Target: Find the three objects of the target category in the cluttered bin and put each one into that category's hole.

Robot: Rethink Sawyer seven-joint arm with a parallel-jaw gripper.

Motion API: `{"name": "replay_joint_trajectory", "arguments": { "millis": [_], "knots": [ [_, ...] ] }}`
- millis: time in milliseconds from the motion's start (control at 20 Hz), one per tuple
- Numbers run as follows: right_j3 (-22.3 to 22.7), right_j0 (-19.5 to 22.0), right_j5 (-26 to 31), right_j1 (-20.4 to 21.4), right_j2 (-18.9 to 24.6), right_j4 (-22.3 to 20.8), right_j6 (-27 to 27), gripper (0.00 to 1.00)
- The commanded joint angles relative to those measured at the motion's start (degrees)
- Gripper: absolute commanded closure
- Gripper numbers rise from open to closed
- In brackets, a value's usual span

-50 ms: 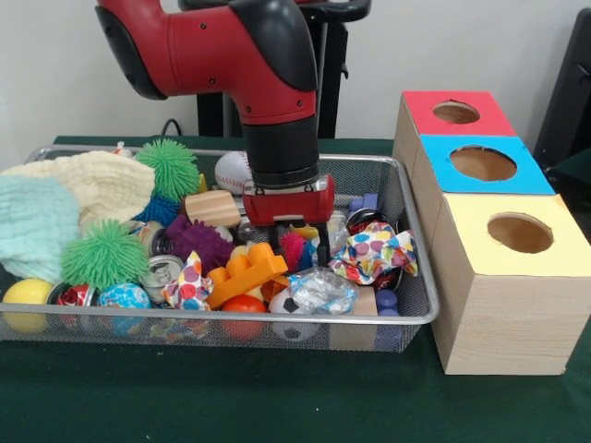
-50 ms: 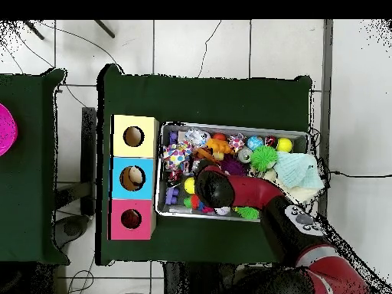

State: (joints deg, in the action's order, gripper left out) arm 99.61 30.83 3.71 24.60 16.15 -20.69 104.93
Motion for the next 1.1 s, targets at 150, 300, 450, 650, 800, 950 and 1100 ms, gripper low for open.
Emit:
{"name": "replay_joint_trajectory", "arguments": {
  "millis": [150, 300, 450, 650, 800, 950, 1100],
  "knots": [
    [-8.4, -8.4, -3.0, -10.1, -8.1, -0.6, 6.7, 0.0],
    [-6.9, -7.9, -10.3, -10.5, -8.6, -1.7, 7.6, 1.0],
    [-6.5, -7.2, -10.0, -10.3, -7.9, -2.2, 6.9, 1.0],
    [-4.4, -8.1, -6.2, -7.8, -8.9, -0.1, 7.3, 1.0],
    [-2.8, -6.2, -5.5, -6.4, -7.1, -0.8, 6.2, 1.0],
    [-0.7, -3.7, -3.4, -4.4, -4.8, -1.6, 4.9, 1.0],
    [3.8, -1.9, -0.4, 1.3, -3.5, -1.1, 4.6, 1.0]
  ]
}}
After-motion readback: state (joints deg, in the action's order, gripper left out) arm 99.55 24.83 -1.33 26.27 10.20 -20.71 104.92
